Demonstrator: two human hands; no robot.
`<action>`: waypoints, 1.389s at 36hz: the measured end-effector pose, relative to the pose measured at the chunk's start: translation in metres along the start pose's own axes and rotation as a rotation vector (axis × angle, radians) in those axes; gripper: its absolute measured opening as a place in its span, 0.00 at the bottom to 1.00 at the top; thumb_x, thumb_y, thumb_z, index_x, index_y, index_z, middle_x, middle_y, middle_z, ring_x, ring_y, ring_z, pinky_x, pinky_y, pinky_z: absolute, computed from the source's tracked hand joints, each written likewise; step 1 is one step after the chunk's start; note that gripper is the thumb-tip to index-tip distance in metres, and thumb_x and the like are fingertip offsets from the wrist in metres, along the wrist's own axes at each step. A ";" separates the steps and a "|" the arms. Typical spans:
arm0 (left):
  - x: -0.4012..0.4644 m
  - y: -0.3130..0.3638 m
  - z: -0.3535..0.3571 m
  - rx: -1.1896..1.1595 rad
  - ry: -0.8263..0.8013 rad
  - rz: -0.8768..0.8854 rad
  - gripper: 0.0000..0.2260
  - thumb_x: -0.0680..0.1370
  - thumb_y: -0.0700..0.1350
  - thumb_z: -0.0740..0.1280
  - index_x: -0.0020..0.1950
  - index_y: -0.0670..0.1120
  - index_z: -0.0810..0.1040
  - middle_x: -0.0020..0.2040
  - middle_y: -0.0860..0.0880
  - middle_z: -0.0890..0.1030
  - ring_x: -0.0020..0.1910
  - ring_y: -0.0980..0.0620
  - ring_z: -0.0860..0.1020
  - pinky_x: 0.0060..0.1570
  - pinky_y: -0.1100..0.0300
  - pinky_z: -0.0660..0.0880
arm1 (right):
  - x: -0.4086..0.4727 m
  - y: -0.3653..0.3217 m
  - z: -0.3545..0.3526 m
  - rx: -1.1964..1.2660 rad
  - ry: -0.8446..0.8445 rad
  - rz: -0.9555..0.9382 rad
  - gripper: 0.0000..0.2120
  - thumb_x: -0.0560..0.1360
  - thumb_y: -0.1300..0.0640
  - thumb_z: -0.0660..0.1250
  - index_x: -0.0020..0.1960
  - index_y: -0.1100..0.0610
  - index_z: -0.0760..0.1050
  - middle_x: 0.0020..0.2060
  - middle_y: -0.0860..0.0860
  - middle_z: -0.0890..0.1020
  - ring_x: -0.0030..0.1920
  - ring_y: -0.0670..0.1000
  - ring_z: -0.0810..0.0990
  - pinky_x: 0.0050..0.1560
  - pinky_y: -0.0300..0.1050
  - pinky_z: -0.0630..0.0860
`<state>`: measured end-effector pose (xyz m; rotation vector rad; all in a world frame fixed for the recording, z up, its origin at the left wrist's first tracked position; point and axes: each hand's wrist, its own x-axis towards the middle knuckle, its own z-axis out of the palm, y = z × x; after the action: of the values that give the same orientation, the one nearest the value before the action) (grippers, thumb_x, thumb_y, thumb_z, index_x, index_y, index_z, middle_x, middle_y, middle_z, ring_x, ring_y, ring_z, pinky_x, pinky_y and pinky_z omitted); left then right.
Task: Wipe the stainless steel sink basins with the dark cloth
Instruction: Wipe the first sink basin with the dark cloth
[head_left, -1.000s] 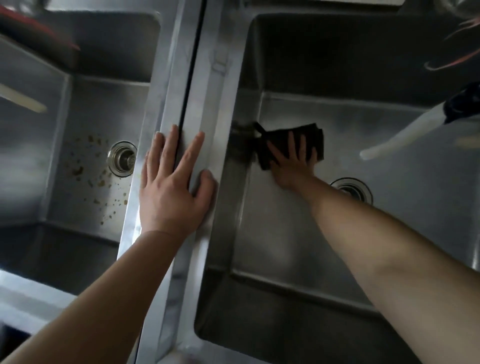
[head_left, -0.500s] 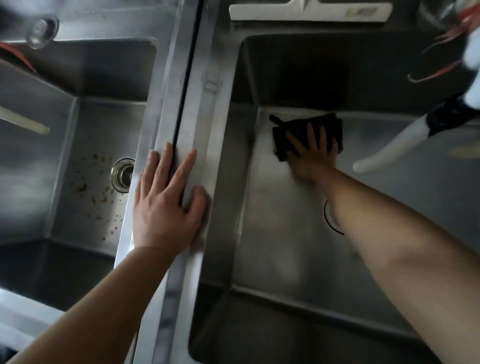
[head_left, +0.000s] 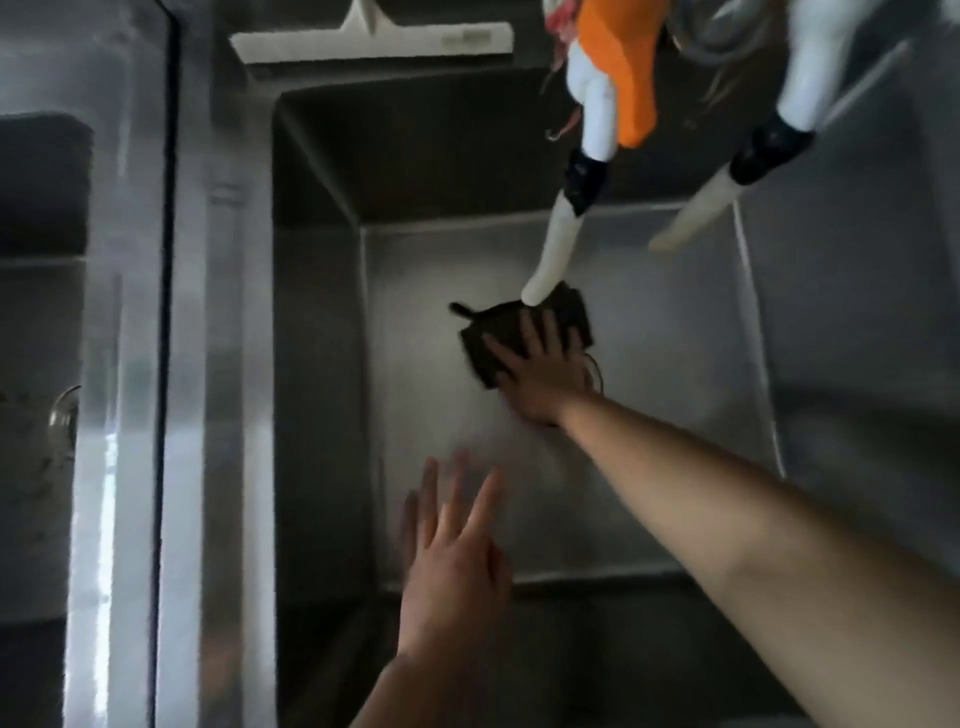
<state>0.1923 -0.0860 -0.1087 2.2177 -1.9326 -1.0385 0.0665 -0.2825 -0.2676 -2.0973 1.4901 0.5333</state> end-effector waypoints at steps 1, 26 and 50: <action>0.003 -0.004 0.008 0.017 -0.040 -0.054 0.39 0.76 0.44 0.62 0.79 0.63 0.44 0.79 0.57 0.32 0.73 0.55 0.24 0.78 0.49 0.39 | -0.003 -0.014 0.006 -0.028 -0.017 -0.080 0.27 0.81 0.37 0.47 0.77 0.33 0.41 0.80 0.55 0.37 0.77 0.64 0.33 0.71 0.70 0.35; 0.149 0.019 0.055 -0.018 0.055 -0.039 0.38 0.78 0.56 0.66 0.82 0.49 0.50 0.82 0.43 0.49 0.80 0.38 0.49 0.76 0.41 0.50 | -0.258 0.120 -0.124 0.324 0.467 0.412 0.31 0.78 0.46 0.66 0.78 0.45 0.60 0.81 0.53 0.51 0.80 0.57 0.48 0.76 0.58 0.50; 0.260 0.063 0.108 -0.063 0.186 -0.618 0.34 0.78 0.67 0.45 0.82 0.55 0.43 0.81 0.43 0.37 0.79 0.38 0.37 0.75 0.36 0.36 | -0.178 0.275 -0.202 -0.135 0.499 0.222 0.32 0.79 0.43 0.55 0.80 0.52 0.53 0.80 0.52 0.53 0.80 0.56 0.48 0.75 0.65 0.44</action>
<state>0.0875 -0.2889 -0.2850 2.8235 -1.1401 -0.8641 -0.2463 -0.3458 -0.0525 -2.2928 2.0301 0.1931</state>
